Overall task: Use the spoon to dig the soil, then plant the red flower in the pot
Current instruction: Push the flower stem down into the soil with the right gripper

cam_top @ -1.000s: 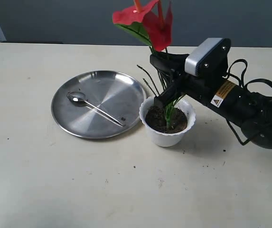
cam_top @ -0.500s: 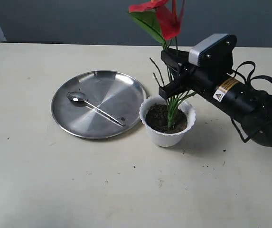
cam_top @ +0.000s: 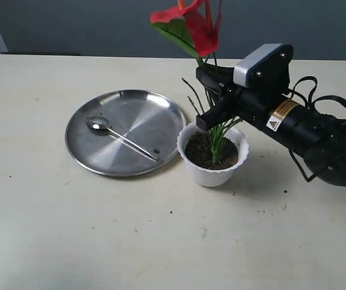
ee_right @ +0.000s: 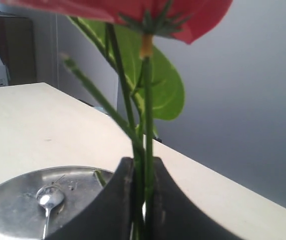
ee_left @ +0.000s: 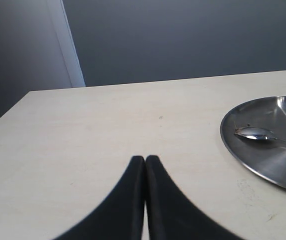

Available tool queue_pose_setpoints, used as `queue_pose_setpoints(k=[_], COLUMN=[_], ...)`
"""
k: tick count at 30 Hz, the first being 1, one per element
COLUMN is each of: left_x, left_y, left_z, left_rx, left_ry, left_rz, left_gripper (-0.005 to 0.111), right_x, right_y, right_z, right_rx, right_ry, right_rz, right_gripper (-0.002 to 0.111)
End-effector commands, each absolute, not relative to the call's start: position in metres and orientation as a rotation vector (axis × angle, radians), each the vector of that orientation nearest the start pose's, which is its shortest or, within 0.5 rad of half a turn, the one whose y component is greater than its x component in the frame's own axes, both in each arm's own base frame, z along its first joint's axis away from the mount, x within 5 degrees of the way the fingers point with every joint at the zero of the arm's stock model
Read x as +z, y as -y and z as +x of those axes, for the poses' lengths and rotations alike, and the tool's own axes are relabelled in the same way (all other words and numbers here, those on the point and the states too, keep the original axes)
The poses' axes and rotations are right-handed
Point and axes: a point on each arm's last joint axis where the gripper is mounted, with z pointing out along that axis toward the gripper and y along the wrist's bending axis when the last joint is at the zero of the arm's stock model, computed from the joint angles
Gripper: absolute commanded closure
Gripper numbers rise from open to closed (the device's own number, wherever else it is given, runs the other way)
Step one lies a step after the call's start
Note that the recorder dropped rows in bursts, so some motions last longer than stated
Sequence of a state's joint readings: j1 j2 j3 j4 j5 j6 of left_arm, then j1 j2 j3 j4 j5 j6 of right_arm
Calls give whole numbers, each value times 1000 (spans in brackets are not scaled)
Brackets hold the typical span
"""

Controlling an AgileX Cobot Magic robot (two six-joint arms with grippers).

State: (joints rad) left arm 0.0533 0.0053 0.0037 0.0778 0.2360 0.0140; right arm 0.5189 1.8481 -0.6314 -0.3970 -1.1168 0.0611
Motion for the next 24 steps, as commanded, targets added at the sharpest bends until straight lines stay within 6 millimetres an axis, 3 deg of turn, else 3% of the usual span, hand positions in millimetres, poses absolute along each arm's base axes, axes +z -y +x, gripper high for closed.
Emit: queue_pose_setpoints(k=[1,24], left_x=[192,192], left_y=[-4,-4], left_z=[55,55], left_rx=[116,116], left_ry=[-1716,-1716], left_rz=[21,21], left_gripper=[106,106], right_x=[142,125], right_y=[-196,-189], right_z=[257,255], right_rx=[575,509], right_ry=[-1582,-1771], right_rz=[-906,-959], right_gripper=[109,109])
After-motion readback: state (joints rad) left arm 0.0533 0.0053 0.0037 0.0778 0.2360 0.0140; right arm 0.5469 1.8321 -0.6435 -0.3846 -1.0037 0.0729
